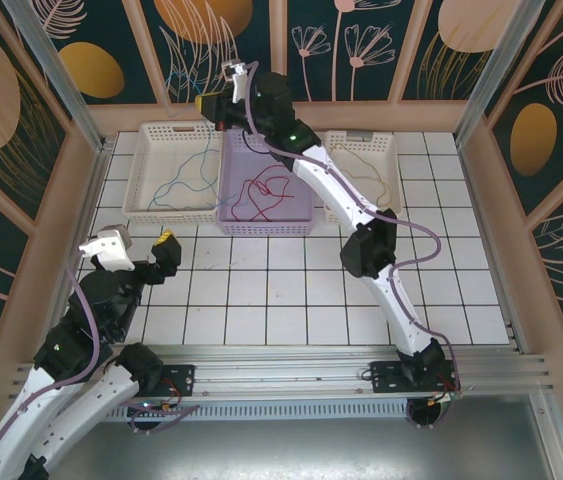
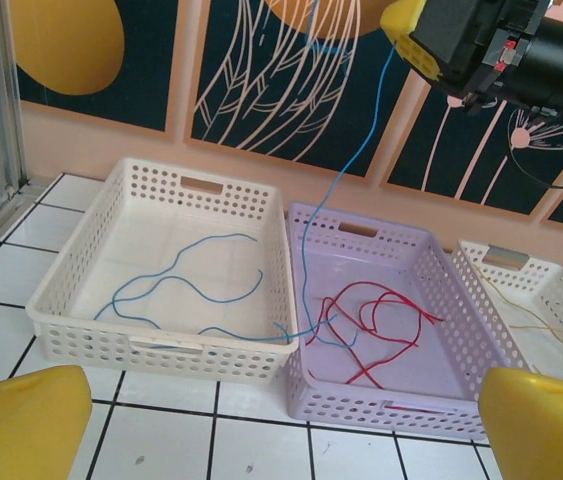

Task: Untangle the cables
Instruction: Place the cable in the container.

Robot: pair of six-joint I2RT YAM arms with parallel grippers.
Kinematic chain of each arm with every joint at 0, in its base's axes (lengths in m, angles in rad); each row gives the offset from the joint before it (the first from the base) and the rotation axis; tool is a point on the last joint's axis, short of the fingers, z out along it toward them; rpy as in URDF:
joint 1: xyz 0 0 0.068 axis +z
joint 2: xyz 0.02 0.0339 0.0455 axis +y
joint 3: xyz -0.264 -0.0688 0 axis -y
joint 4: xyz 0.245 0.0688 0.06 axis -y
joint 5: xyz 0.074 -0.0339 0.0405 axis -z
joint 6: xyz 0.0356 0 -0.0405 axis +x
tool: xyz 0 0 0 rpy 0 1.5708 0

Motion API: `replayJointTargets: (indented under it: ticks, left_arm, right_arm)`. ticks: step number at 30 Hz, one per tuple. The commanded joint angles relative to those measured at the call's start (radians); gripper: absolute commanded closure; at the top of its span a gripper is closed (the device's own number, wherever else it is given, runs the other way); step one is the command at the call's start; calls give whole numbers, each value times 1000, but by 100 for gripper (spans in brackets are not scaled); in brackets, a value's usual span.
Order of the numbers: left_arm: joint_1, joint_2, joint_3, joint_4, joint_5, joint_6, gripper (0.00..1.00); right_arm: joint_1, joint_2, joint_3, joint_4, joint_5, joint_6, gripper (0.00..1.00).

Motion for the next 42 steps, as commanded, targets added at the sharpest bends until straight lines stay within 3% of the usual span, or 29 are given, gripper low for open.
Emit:
replayJointTargets:
  ticks: [1, 7, 17, 24, 33, 42]
  left_arm:
    - [4, -16, -12, -1, -26, -3, 1]
    - [5, -22, -21, 7, -32, 1, 1]
    - [4, -30, -27, 13, -32, 4, 1]
    - [4, -33, -31, 18, -34, 8, 2]
    - [5, -32, -33, 22, -35, 8, 1]
    - [5, -31, -33, 20, -35, 9, 1]
  right_arm:
    - [56, -94, 29, 88, 52, -65, 100]
    - [95, -94, 20, 137, 91, -98, 100]
    - [56, -6, -5, 189, 88, -28, 100]
    - [-14, 96, 3, 271, 4, 140, 100]
    - [4, 108, -4, 177, 2, 55, 100]
    - [39, 113, -37, 108, 84, -37, 100]
